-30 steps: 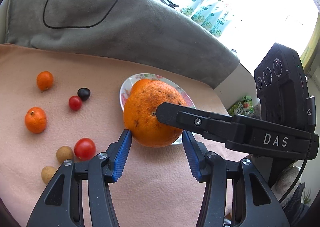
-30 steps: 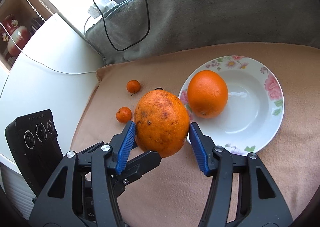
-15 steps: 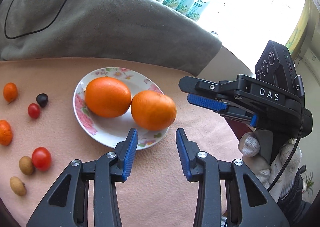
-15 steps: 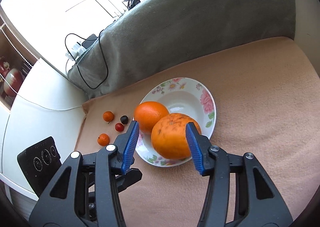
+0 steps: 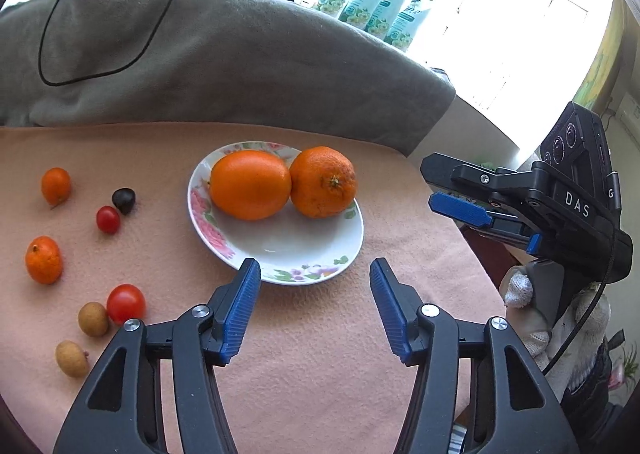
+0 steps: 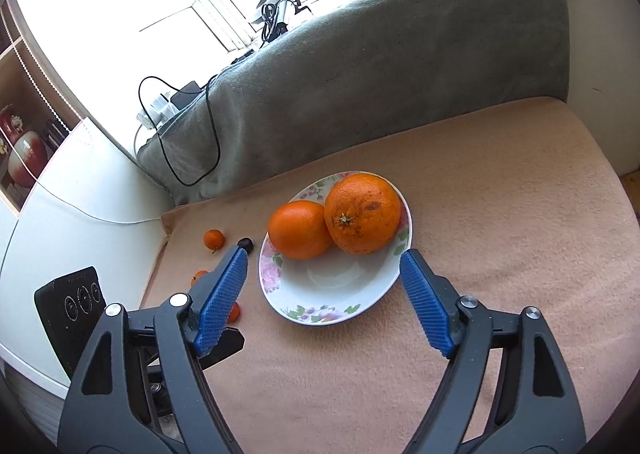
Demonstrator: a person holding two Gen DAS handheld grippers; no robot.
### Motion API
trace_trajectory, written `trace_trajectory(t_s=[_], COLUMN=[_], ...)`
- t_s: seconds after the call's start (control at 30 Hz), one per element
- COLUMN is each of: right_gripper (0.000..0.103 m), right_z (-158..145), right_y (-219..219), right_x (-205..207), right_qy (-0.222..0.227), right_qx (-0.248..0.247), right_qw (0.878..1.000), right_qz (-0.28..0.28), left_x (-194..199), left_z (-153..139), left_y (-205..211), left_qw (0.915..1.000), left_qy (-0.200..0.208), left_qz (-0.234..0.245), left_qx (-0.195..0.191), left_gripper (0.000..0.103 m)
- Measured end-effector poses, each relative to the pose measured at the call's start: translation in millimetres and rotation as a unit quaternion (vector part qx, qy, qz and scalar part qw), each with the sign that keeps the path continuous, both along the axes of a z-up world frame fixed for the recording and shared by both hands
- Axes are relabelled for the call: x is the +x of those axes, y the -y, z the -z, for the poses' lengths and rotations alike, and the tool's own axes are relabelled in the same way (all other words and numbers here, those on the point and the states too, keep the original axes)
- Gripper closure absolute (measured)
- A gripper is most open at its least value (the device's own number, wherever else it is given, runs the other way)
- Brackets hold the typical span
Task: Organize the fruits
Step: 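Withdraw the right gripper from the bowl toward the red cherry tomato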
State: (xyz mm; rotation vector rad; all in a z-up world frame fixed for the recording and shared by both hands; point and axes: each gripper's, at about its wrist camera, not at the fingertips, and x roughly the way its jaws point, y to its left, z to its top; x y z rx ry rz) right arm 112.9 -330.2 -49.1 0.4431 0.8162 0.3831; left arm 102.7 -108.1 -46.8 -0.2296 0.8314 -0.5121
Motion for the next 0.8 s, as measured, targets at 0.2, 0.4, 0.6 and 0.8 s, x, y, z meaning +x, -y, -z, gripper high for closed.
trace_trajectory(t_s=[0.2, 0.4, 0.6, 0.8], right_gripper=[0.020, 0.020, 0.020, 0.020], right_z=[0.5, 0.0, 1.6, 1.4], right_y=[0.8, -2.2, -9.6, -26.3], right_x=[-6.3, -11.2, -14.3, -18.6], right_qy=[-0.002, 0.002, 0.003, 0.016], right_qx=[0.004, 0.000, -0.005, -0.027], right_qw=[1.000, 1.000, 1.000, 0.999], right_qz=[0.004, 0.003, -0.007, -0.022], left_x=[-11.9, -20.1, -30.8, -49.1], left_z=[-2.2, -3.7, -2.6, 0.4], left_y=[-19.2, -47.9, -81.3, -114.5], left_qw=[0.9999, 0.9988, 0.9961, 0.9911], left_qy=[0.005, 0.013, 0.022, 0.039], left_qz=[-0.015, -0.045, -0.081, -0.120], left_qx=[0.006, 0.012, 0.027, 0.044], left_gripper=[0.045, 0.045, 0.045, 0.045])
